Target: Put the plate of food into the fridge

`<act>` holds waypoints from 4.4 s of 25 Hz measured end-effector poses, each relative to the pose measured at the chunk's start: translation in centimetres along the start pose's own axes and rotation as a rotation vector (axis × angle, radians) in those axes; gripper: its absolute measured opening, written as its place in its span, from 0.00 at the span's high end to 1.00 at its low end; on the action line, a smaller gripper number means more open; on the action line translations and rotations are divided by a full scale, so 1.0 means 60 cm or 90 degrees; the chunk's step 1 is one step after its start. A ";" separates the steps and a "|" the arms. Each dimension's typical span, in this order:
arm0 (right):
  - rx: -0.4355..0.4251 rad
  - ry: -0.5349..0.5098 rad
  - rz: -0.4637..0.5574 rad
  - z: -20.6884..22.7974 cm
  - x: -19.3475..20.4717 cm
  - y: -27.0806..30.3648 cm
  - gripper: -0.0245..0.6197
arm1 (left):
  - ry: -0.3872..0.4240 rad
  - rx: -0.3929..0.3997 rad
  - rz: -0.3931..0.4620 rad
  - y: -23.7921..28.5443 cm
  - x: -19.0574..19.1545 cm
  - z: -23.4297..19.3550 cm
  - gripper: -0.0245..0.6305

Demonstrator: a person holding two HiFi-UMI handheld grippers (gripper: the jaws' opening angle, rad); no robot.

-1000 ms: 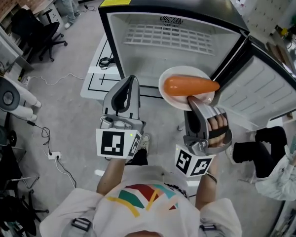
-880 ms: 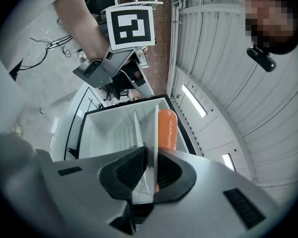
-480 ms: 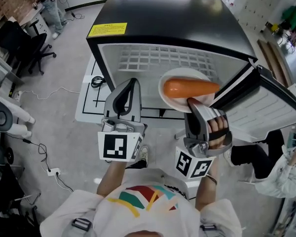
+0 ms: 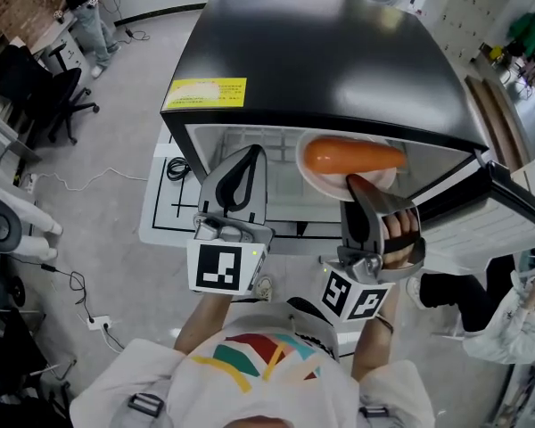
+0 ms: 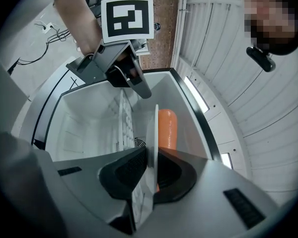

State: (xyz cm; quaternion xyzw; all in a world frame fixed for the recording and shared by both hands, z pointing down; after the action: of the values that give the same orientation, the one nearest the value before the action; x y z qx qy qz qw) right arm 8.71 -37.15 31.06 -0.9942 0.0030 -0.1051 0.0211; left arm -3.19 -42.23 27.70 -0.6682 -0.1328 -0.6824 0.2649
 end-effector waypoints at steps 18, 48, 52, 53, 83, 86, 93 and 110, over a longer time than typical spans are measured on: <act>-0.030 -0.004 0.077 0.018 0.010 0.076 0.91 | 0.011 -0.062 -0.012 0.048 -0.012 -0.003 0.95; -0.266 -0.109 0.075 -0.040 0.006 0.167 0.90 | 0.008 -0.060 -0.039 0.055 0.014 -0.031 0.95; -0.309 -0.117 0.079 -0.047 0.000 0.170 0.90 | -0.001 -0.054 -0.040 0.056 0.017 -0.031 0.95; -0.316 -0.119 0.079 -0.047 -0.001 0.171 0.90 | -0.003 -0.052 -0.040 0.056 0.018 -0.031 0.95; -0.511 0.179 0.068 -0.023 -0.012 0.175 0.77 | -0.014 -0.041 -0.032 0.059 0.017 -0.016 0.95; -0.529 0.187 0.067 -0.026 -0.015 0.170 0.77 | -0.016 -0.044 -0.032 0.057 0.017 -0.017 0.95; -0.598 0.234 0.066 -0.040 -0.025 0.148 0.72 | -0.018 -0.044 -0.030 0.055 0.014 -0.010 0.95; -0.534 0.310 0.117 -0.011 -0.040 0.121 0.70 | -0.013 -0.046 -0.023 0.040 0.001 -0.006 0.95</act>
State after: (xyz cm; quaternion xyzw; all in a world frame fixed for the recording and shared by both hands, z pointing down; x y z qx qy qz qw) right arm 6.18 -44.43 30.89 -0.8592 0.1375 -0.3222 -0.3730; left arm -2.22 -44.41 27.29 -0.6821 -0.1225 -0.6843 0.2269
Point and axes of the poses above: the fingertips, and each gripper's own axes: y forward along the fingers, z to its right, x out of its underside, the point moved 1 cm from there along -y, backward along the fingers, and after that the axes turned 5 degrees about -z, right-handed, at the moved point
